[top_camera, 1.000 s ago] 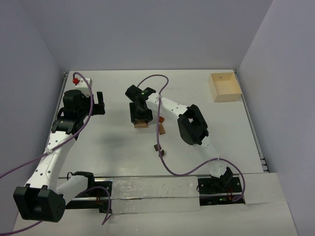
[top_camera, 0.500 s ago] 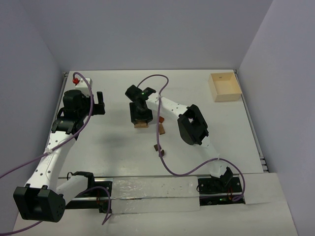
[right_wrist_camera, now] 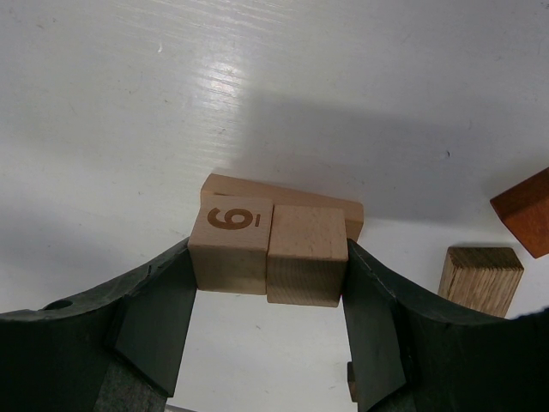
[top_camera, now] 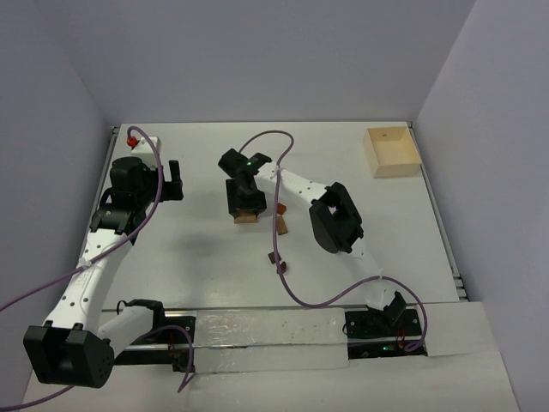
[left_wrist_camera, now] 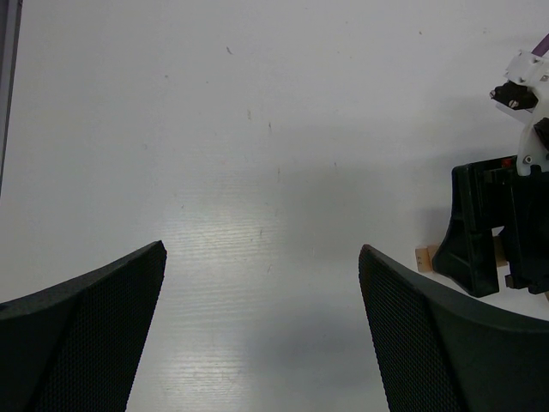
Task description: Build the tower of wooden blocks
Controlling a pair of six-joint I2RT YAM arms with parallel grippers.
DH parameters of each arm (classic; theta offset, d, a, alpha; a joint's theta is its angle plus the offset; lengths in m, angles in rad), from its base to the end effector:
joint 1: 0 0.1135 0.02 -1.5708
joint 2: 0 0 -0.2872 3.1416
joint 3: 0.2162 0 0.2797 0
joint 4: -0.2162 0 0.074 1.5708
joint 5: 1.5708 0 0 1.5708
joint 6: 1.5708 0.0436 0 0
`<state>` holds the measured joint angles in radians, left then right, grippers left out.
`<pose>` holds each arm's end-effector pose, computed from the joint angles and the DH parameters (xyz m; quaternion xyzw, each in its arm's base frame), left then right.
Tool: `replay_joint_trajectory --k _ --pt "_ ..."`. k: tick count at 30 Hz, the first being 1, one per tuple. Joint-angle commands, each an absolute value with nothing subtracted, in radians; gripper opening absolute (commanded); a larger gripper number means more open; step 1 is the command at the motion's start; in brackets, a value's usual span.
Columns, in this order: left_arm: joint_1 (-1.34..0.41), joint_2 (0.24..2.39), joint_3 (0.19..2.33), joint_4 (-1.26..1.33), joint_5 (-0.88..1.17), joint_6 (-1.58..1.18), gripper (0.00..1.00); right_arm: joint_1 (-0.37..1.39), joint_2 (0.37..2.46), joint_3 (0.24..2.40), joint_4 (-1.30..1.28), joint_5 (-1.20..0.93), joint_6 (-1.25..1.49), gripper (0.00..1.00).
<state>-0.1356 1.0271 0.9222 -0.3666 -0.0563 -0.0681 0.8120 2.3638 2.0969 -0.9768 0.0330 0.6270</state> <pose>0.2521 -0.0319 0.3370 0.0141 0.8524 -0.0292 0.5219 0.3738 0.3921 0.1895 -0.0884 0.9826 0.0950 0.1332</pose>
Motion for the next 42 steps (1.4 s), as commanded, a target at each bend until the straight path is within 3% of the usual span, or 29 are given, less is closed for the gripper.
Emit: replay_joint_trajectory --k 1,16,24,42 --pt "-0.13 1.023 0.928 -0.321 -0.063 -0.075 0.99 0.821 2.336 2.088 -0.953 0.038 0.621 0.42" --pt "-0.13 1.026 0.931 -0.322 -0.063 -0.075 0.99 0.82 2.342 2.091 -0.951 0.026 0.622 0.7" --pt "-0.13 1.024 0.928 -0.32 -0.064 -0.076 0.99 0.821 2.334 2.088 -0.951 0.023 0.624 0.97" --pt "-0.13 1.02 0.934 -0.331 -0.035 -0.067 0.99 0.841 2.276 2.085 -0.945 0.013 0.61 1.0"
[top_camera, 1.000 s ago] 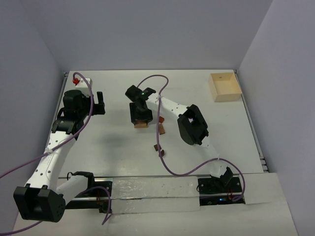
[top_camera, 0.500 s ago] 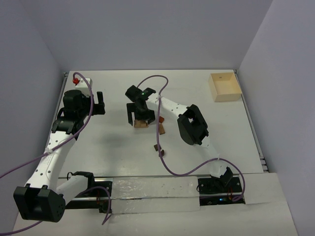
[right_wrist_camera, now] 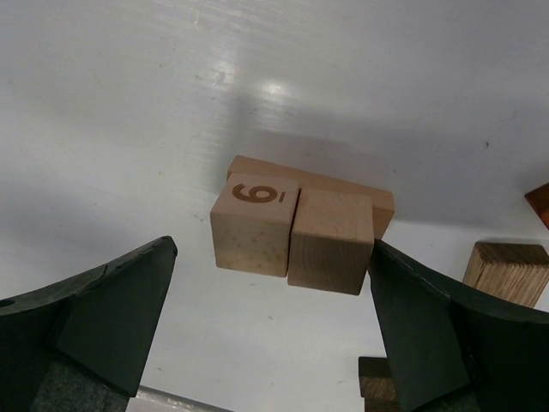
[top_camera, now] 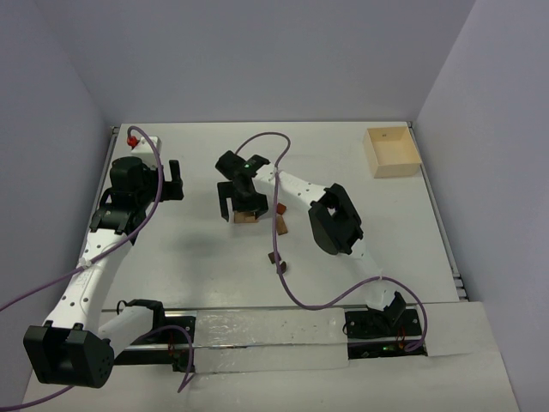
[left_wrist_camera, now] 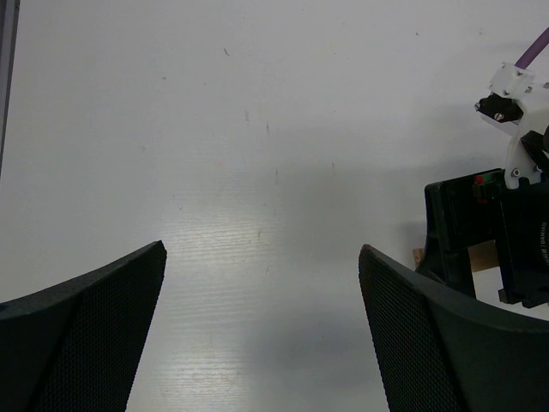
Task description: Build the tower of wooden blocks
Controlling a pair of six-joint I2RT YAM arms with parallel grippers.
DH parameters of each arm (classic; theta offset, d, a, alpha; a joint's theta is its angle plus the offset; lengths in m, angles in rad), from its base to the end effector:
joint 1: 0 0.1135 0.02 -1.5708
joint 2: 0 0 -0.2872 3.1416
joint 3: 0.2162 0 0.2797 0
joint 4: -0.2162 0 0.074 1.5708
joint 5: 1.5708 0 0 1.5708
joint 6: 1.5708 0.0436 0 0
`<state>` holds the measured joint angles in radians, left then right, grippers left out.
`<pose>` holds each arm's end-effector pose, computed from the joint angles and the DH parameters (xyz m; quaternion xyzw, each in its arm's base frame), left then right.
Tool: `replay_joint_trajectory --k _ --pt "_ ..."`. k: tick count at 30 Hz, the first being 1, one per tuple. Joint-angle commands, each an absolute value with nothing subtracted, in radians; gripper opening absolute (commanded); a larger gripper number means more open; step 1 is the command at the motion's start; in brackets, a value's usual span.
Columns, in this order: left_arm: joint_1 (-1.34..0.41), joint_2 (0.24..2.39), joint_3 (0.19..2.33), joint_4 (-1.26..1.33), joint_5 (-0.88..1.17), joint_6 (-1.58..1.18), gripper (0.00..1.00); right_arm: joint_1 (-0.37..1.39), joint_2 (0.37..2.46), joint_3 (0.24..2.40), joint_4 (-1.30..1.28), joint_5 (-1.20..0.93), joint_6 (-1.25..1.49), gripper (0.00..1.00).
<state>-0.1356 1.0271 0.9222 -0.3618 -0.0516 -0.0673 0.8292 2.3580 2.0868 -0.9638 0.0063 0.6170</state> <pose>0.2523 -0.0322 0.3375 0.0155 0.8511 -0.0312 0.5238 0.3660 0.3991 0.1898 -0.1039 0.9804 0.1082 0.1274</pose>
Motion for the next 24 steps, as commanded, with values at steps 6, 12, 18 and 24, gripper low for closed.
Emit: replay_joint_trajectory --k 6,12,18,24 --pt "-0.13 1.017 0.937 -0.335 -0.029 -0.072 0.99 0.857 2.206 2.064 -0.947 0.076 0.61 1.0" --pt "-0.129 1.011 0.942 -0.343 -0.01 -0.065 0.99 0.868 2.168 2.01 -0.938 0.081 0.614 1.0" --pt "-0.127 1.004 0.95 -0.394 0.185 -0.014 0.99 0.868 2.095 1.998 -0.931 0.105 0.578 1.0" --pt "-0.127 1.047 0.956 -0.431 0.489 0.108 0.9 0.807 1.959 1.971 -0.901 0.062 0.475 1.0"
